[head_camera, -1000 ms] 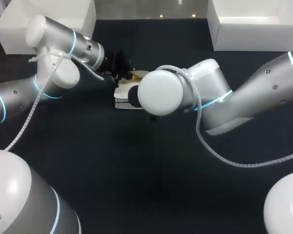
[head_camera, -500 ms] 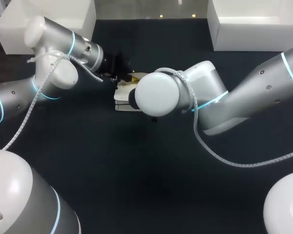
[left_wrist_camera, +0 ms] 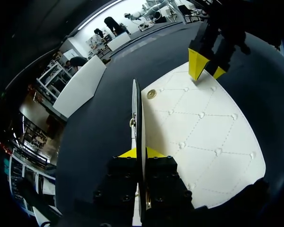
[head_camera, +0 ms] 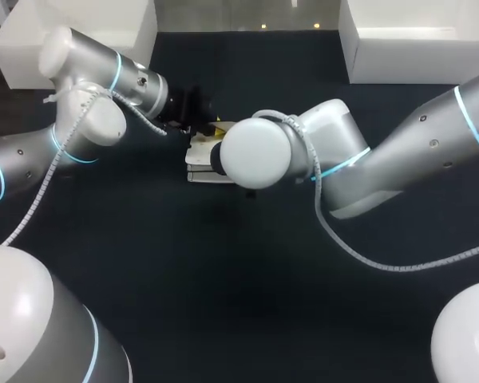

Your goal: Pick up the bag, open it, inspect its contents, close it, and place it on the opposite side

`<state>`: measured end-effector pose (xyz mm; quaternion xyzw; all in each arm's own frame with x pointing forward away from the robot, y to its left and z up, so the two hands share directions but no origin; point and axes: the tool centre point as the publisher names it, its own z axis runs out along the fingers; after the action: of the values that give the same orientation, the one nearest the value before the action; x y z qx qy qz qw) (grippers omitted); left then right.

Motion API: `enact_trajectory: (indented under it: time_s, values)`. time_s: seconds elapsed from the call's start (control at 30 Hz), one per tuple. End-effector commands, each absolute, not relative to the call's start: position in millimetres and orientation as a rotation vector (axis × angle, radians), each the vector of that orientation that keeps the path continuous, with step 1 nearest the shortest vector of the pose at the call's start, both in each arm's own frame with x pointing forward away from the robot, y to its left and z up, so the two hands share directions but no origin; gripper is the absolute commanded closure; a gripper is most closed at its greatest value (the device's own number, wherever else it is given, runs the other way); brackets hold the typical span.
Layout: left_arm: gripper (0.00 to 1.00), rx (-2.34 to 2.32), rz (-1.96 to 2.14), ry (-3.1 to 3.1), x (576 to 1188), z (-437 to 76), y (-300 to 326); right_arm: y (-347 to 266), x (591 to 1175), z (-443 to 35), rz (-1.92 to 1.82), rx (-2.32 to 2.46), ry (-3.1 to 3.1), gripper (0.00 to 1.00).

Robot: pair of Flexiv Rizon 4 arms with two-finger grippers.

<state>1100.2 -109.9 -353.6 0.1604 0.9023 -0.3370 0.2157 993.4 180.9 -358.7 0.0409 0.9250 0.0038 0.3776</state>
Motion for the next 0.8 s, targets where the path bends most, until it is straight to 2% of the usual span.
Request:
enact_trajectory:
  time_s: [0.03,0.43,0.47,0.53,0.57,0.8]
  values:
    - [1.0,0.452,-0.943,2.499,1100.8,-356.3,-109.8,181.1,995.1,-360.9,0.021,0.109,2.357,0.78]
    - [1.0,0.47,-0.952,2.498,1101.5,-357.0,-110.8,182.0,994.8,-360.3,0.06,0.111,2.354,0.8]
    - [1.0,0.471,-0.954,2.498,1101.8,-357.4,-110.6,182.1,994.6,-360.4,0.063,0.111,2.354,0.83]
    - [1.0,0.475,-0.955,2.498,1102.3,-358.1,-110.4,182.5,993.9,-360.7,0.069,0.109,2.353,0.98]
    - [1.0,0.477,-0.956,2.497,1102.4,-358.3,-110.3,182.8,993.6,-360.9,0.071,0.109,2.352,1.0]
    - [1.0,0.524,-0.951,2.447,1096.1,-355.8,-110.8,185.5,992.6,-364.5,0.076,0.105,2.354,1.0]
